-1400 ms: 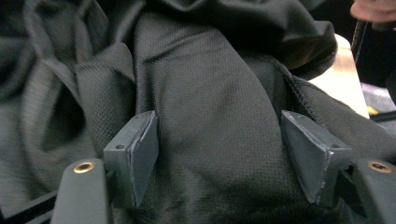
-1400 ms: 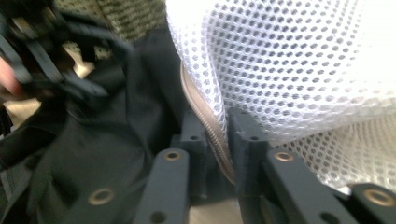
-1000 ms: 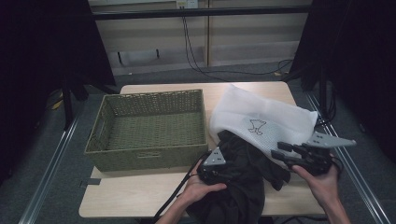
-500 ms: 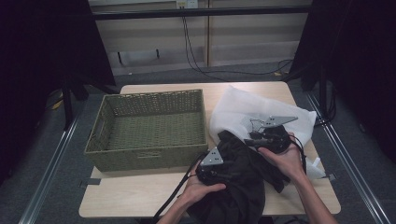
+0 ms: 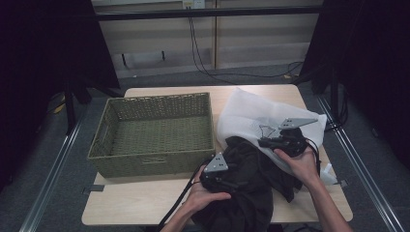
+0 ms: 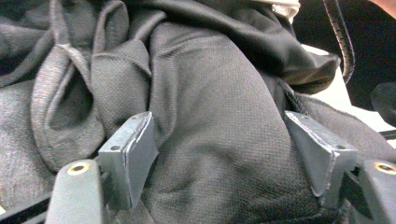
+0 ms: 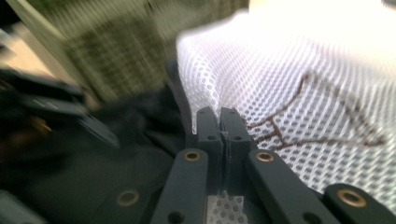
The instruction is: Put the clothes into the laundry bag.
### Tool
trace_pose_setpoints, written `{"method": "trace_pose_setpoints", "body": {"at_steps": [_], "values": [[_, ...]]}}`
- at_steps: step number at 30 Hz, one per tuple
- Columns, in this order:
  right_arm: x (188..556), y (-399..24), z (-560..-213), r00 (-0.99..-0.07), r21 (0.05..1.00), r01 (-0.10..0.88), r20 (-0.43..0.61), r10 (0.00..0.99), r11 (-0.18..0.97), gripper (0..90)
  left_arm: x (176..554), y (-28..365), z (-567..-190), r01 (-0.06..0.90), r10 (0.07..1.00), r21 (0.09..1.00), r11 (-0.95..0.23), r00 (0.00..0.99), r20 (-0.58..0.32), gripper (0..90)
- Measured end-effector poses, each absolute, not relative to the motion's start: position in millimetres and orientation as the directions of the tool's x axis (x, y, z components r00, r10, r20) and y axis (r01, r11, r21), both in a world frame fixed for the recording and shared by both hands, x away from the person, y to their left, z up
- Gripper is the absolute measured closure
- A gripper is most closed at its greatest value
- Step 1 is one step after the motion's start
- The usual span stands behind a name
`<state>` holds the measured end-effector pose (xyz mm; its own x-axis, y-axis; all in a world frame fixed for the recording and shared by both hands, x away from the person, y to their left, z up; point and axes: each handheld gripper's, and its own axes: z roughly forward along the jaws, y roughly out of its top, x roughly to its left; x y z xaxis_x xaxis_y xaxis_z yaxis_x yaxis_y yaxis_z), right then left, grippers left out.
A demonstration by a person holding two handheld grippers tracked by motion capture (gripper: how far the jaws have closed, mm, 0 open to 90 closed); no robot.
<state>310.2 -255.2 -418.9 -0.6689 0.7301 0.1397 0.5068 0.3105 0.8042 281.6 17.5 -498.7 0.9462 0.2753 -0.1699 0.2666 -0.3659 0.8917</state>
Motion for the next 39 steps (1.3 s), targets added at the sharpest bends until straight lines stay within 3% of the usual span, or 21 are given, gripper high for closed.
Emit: {"method": "trace_pose_setpoints", "body": {"at_steps": [7, 10, 13, 17, 19, 39], "values": [[302, -261, -384, -0.687, 0.876, 0.436, 0.178, 0.705, 0.204, 90.0, 277, 2, -502, 0.186, 0.258, 0.859, -0.477, 0.964, -0.065, 19.1], [301, -260, -374, -0.692, 0.892, 0.417, 0.188, 0.697, 0.173, 90.0, 276, -6, -502, 0.175, 0.278, 0.835, -0.522, 0.960, -0.028, 20.1], [301, -257, -371, -0.705, 0.898, 0.413, 0.210, 0.677, 0.152, 90.0, 277, -11, -503, 0.168, 0.304, 0.818, -0.550, 0.953, 0.009, 34.6], [296, -253, -373, -0.714, 0.898, 0.413, 0.213, 0.667, 0.155, 90.0, 282, -9, -501, 0.200, 0.314, 0.852, -0.484, 0.948, -0.045, 66.5], [293, -253, -371, -0.719, 0.900, 0.405, 0.206, 0.664, 0.159, 90.0, 285, -8, -500, 0.228, 0.313, 0.859, -0.458, 0.946, -0.084, 74.5], [274, -240, -343, -0.738, 0.912, 0.383, 0.204, 0.643, 0.150, 90.0, 301, -12, -416, 0.250, 0.247, 0.947, -0.202, 0.949, -0.198, 77.8]]}}
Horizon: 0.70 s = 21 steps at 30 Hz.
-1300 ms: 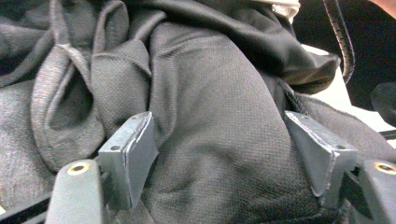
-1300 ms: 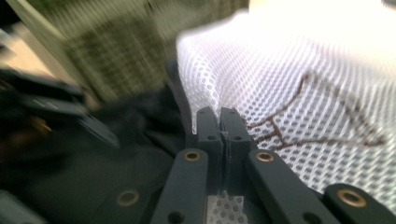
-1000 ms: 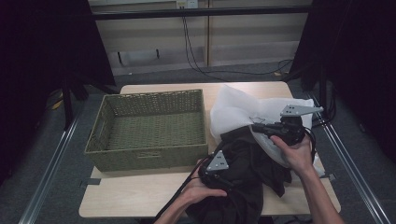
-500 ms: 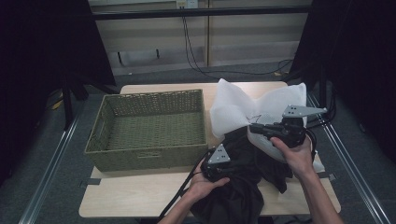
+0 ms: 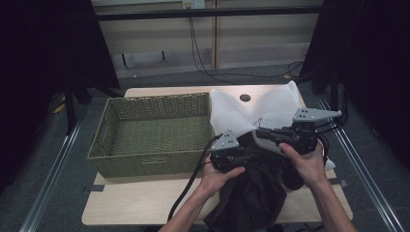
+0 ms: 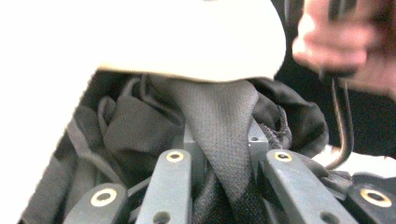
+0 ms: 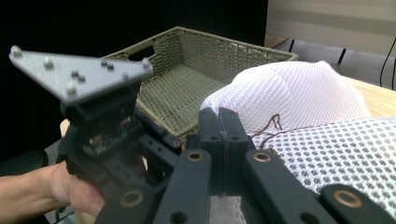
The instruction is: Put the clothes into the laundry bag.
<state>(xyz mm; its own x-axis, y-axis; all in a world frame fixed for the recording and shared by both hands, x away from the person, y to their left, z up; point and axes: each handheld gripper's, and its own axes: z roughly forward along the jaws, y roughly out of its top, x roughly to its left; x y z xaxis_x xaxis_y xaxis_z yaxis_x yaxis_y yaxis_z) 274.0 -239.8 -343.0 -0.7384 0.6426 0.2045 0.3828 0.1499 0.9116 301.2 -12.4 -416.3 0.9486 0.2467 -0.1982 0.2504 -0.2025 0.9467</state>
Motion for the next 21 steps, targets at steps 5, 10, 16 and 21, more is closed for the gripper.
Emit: {"method": "trace_pose_setpoints", "body": {"at_steps": [5, 10, 16, 21], "values": [[270, -238, -342, -0.745, 0.913, 0.383, 0.214, 0.632, 0.142, 90.0, 309, -24, -424, 0.249, 0.324, 0.947, -0.202, 0.930, -0.176, 77.6], [264, -235, -343, -0.741, 0.908, 0.396, 0.229, 0.631, 0.136, 90.0, 319, -39, -462, 0.347, 0.388, 0.919, -0.189, 0.886, -0.255, 77.5], [268, -252, -375, -0.716, 0.880, 0.455, 0.270, 0.643, 0.136, 90.0, 317, -35, -461, 0.316, 0.374, 0.920, -0.230, 0.902, -0.216, 75.9], [265, -264, -400, -0.695, 0.865, 0.481, 0.273, 0.665, 0.147, 88.4, 312, -35, -467, 0.301, 0.348, 0.916, -0.265, 0.916, -0.200, 71.8]]}}
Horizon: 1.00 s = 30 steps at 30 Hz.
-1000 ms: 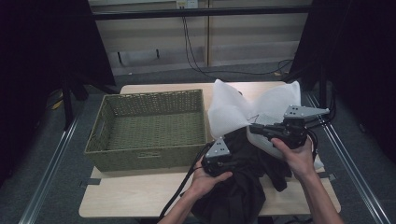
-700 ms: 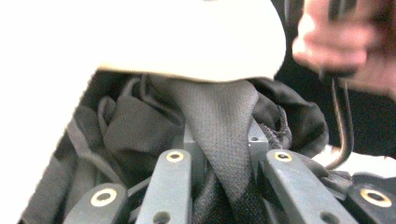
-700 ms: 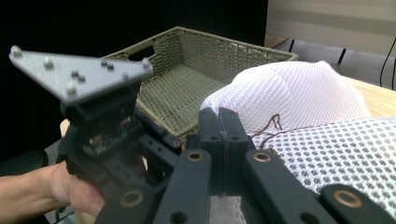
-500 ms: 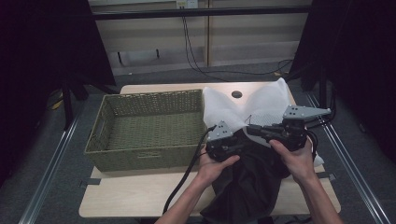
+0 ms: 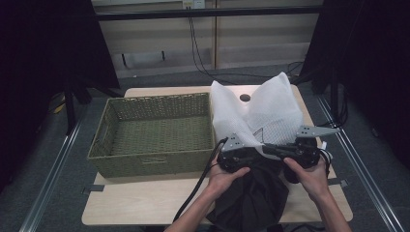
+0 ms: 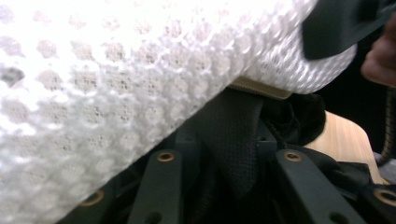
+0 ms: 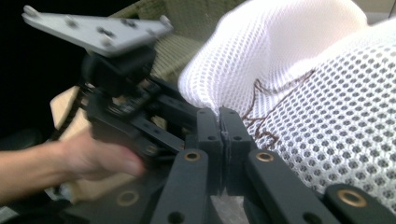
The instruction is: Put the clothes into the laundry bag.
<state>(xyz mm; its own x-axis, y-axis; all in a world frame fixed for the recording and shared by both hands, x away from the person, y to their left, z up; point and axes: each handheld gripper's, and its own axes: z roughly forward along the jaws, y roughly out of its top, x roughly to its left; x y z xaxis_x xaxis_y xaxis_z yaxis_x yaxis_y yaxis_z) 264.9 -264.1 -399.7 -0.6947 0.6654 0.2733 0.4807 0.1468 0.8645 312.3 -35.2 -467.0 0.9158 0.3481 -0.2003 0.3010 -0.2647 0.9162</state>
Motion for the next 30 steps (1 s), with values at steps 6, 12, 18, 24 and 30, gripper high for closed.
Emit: {"method": "trace_pose_setpoints", "body": {"at_steps": [6, 12, 18, 24, 30], "values": [[265, -267, -410, -0.721, 0.860, 0.470, 0.244, 0.649, 0.199, 75.4, 305, -26, -469, 0.299, 0.323, 0.907, -0.295, 0.925, -0.200, 63.4], [262, -275, -408, -0.699, 0.862, 0.470, 0.232, 0.677, 0.189, 59.1, 291, -7, -468, 0.289, 0.304, 0.914, -0.286, 0.931, -0.200, 57.5], [252, -281, -409, -0.699, 0.866, 0.454, 0.200, 0.686, 0.210, 53.8, 282, 12, -471, 0.294, 0.280, 0.909, -0.295, 0.936, -0.212, 49.3], [241, -281, -409, -0.713, 0.878, 0.424, 0.170, 0.681, 0.224, 55.6, 275, 26, -463, 0.274, 0.282, 0.915, -0.296, 0.940, -0.190, 43.0], [219, -269, -407, -0.757, 0.892, 0.399, 0.190, 0.625, 0.212, 70.2, 280, 37, -472, 0.290, 0.291, 0.910, -0.295, 0.935, -0.204, 56.9]]}}
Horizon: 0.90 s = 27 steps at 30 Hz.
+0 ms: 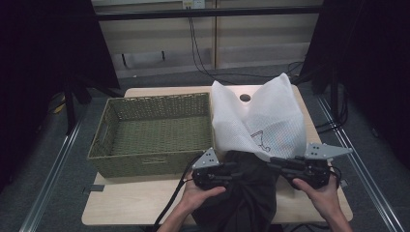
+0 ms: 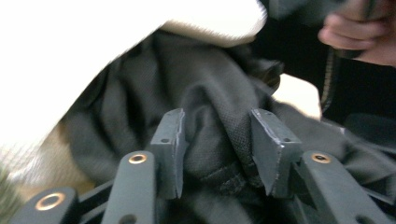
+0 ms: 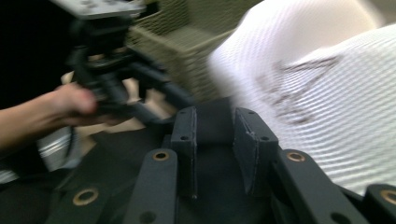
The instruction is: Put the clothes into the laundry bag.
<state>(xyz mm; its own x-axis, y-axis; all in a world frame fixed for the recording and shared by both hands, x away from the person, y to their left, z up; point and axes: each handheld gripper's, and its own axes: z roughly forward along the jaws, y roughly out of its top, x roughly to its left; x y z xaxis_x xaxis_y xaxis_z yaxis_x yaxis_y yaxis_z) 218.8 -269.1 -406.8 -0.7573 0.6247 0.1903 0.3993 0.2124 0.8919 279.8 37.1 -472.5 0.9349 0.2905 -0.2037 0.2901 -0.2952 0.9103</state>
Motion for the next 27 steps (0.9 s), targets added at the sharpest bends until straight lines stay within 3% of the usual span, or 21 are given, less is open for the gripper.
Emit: {"method": "trace_pose_setpoints", "body": {"at_steps": [5, 7, 12, 18, 23, 27], "values": [[217, -246, -433, -0.765, 0.836, 0.458, 0.198, 0.613, 0.303, 51.3, 286, 26, -490, 0.324, 0.301, 0.882, -0.342, 0.927, -0.224, 56.5], [220, -236, -444, -0.750, 0.814, 0.466, 0.157, 0.642, 0.346, 34.7, 286, 21, -493, 0.329, 0.308, 0.878, -0.347, 0.924, -0.224, 56.5], [224, -227, -459, -0.744, 0.804, 0.470, 0.138, 0.654, 0.365, 16.6, 286, 17, -496, 0.335, 0.303, 0.874, -0.352, 0.924, -0.232, 62.7], [225, -226, -470, -0.742, 0.802, 0.471, 0.135, 0.657, 0.367, 16.7, 277, 41, -478, 0.323, 0.259, 0.888, -0.329, 0.935, -0.244, 59.4], [226, -227, -464, -0.736, 0.793, 0.483, 0.138, 0.663, 0.371, 19.5, 275, 69, -476, 0.318, 0.313, 0.875, -0.365, 0.927, -0.206, 50.6], [223, -226, -457, -0.733, 0.805, 0.469, 0.125, 0.669, 0.363, 21.0, 281, 65, -490, 0.341, 0.355, 0.837, -0.427, 0.915, -0.192, 46.4]]}}
